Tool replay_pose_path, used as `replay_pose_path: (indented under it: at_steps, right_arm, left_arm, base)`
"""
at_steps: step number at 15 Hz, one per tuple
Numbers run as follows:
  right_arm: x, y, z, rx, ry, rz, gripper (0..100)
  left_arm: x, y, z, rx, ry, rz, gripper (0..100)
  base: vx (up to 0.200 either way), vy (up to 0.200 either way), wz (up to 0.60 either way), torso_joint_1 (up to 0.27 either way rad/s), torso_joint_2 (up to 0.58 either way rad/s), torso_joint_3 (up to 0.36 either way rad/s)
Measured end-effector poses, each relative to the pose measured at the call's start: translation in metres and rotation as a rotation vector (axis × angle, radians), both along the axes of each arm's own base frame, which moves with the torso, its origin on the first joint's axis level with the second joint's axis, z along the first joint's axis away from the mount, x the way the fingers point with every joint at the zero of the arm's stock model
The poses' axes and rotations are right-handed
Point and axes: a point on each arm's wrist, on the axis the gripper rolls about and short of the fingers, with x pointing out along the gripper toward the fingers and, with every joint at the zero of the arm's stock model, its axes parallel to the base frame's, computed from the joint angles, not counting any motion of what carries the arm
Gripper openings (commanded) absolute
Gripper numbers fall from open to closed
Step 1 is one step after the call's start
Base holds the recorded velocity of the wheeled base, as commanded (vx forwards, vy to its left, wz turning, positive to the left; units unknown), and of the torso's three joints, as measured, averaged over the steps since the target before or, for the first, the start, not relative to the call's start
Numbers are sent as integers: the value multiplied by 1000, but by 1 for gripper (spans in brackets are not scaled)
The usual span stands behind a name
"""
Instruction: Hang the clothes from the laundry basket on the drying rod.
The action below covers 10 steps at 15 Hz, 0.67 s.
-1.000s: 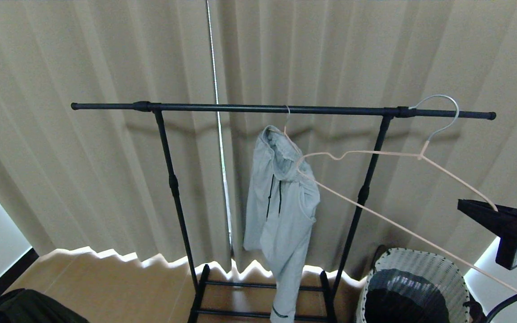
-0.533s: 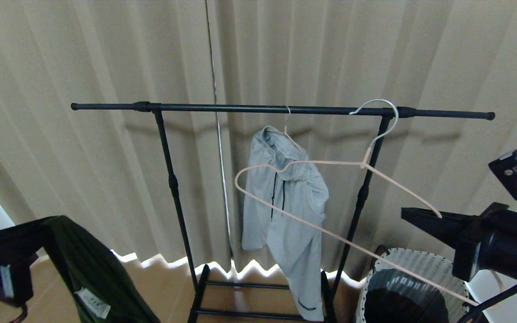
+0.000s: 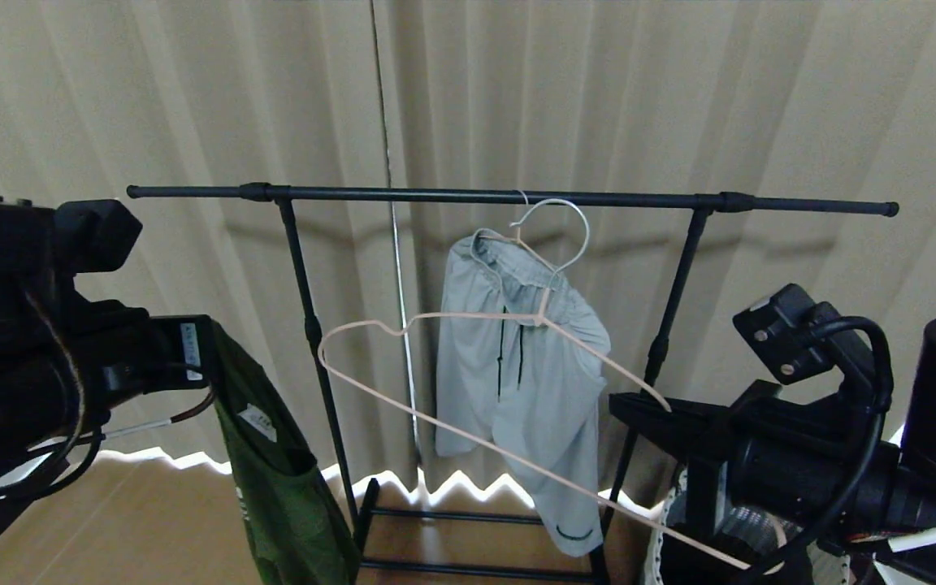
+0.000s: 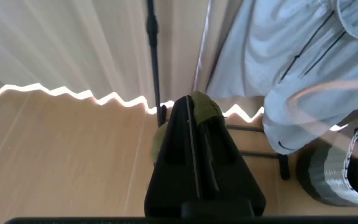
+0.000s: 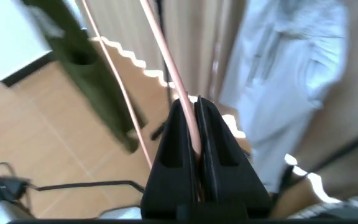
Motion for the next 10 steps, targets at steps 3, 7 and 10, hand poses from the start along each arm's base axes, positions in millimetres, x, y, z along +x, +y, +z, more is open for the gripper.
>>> replay_pose_path:
  at_steps: [3, 7, 10]
  right_arm:
    - [-2, 19, -1, 49, 10, 14, 0]
    - [-9, 33, -5, 69, 50, 45, 0]
    - [-12, 38, -7, 87, 73, 56, 0]
  left_arm:
    - [18, -7, 1, 58, -2, 53, 0]
    - [30, -11, 1, 116, -30, 32, 0]
    - [33, -13, -3, 120, -18, 28, 0]
  base:
    - [0, 0, 0, 0, 0, 0]
    - [0, 0, 0, 0, 0, 0]
    - [0, 0, 0, 0, 0, 0]
